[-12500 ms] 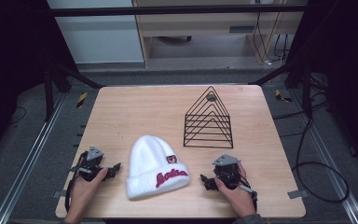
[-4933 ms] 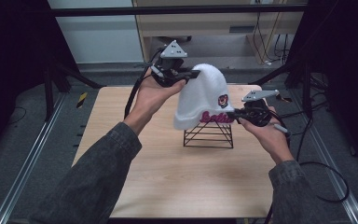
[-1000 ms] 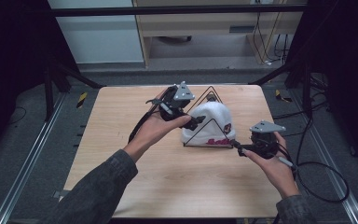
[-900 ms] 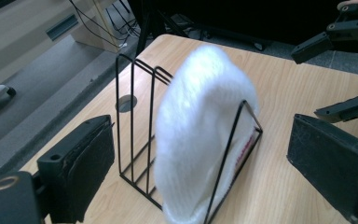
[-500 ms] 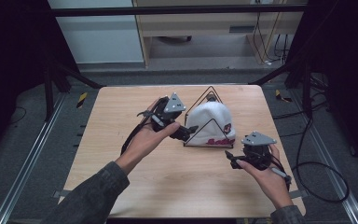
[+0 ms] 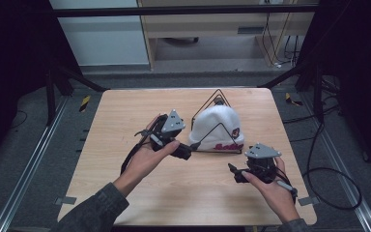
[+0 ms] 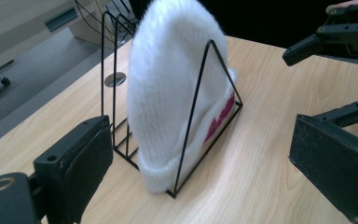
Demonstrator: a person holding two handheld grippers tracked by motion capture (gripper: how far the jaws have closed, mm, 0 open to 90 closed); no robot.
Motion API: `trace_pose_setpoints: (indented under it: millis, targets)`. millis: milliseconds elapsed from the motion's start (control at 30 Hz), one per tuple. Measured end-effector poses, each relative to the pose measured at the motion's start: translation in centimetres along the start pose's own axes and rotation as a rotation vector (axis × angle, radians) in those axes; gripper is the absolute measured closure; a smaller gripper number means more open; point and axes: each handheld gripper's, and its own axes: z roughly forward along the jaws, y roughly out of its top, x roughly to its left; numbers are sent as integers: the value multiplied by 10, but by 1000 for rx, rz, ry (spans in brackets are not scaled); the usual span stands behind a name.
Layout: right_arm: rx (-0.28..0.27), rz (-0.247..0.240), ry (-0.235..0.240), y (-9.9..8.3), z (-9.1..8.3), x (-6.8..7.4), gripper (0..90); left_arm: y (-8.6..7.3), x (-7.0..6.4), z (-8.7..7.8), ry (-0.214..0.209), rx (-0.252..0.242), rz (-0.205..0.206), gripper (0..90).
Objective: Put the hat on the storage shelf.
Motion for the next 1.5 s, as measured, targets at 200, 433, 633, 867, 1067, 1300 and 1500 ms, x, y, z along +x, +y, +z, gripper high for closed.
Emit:
trace_pose_setpoints:
  millis: [200,433,633,867,1067,1300,1500]
  targets:
    - [-15,-7,7,1,-3,7,61,-15,-5,-3,-6,12,-18,55]
    - [-17,-14,11,2,-3,10,61,-29,-5,-6,-1,18,-32,55]
    - [-13,-22,21,3,-2,16,59,-51,-3,-10,26,43,-26,55]
    - [-28,-28,32,5,0,24,55,-78,0,-21,54,51,-40,55]
    - [-39,-47,46,12,4,32,55,-96,4,-32,80,66,-46,54]
    - [-52,-62,59,21,11,41,55,-114,11,-50,114,59,-81,53]
    - [-46,-87,91,29,20,54,54,-132,20,-65,144,71,-106,52]
